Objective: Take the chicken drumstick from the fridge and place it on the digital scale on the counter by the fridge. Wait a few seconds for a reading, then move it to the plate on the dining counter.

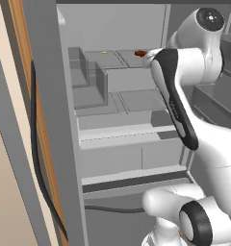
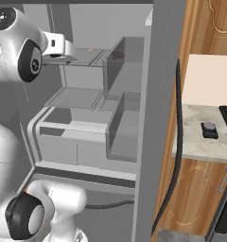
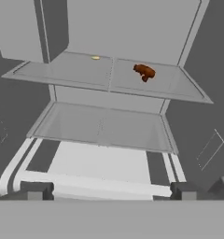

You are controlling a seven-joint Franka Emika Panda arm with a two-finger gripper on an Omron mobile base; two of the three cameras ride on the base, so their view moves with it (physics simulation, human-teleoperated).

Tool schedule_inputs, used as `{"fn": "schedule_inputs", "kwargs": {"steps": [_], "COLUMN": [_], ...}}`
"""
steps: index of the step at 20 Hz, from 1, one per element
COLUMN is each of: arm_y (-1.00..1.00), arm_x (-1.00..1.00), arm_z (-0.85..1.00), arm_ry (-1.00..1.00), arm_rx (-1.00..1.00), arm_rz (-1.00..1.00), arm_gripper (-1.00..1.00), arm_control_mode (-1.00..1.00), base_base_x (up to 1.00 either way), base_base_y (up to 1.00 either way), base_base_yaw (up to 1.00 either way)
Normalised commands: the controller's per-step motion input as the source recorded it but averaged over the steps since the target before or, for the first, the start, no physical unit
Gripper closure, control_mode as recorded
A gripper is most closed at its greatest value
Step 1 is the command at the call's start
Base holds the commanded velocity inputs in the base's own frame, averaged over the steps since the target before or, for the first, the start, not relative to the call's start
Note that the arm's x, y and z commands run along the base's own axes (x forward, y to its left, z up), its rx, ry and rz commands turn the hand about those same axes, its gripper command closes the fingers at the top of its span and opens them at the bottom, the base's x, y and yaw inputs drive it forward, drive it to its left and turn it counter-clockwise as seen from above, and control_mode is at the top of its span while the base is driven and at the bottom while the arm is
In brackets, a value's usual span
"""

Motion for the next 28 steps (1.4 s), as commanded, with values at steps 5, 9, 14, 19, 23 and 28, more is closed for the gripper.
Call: {"fn": "schedule_inputs", "kwargs": {"steps": [5, 9, 14, 19, 23, 28], "arm_y": [-0.12, -0.23, -0.19, -0.16, -0.11, 0.01], "arm_x": [0.55, 0.64, 0.60, 0.42, 0.40, 0.23], "arm_z": [-0.36, 0.02, 0.17, 0.05, 0.16, 0.30], "arm_ry": [-0.22, -0.17, -0.04, 0.01, 0.00, 0.01], "arm_rx": [0.05, 0.02, 0.00, 0.07, 0.07, -0.01], "arm_rz": [0.00, 0.00, 0.00, 0.00, 0.00, 0.00], "arm_gripper": [-1.00, -1.00, -1.00, -1.00, -1.00, -1.00], "arm_control_mode": [-1.00, -1.00, -1.00, -1.00, -1.00, -1.00], "base_base_x": [0.00, 0.00, 0.00, 0.00, 0.00, 0.00], "base_base_y": [0.00, 0.00, 0.00, 0.00, 0.00, 0.00], "base_base_yaw": [0.00, 0.00, 0.00, 0.00, 0.00, 0.00]}}
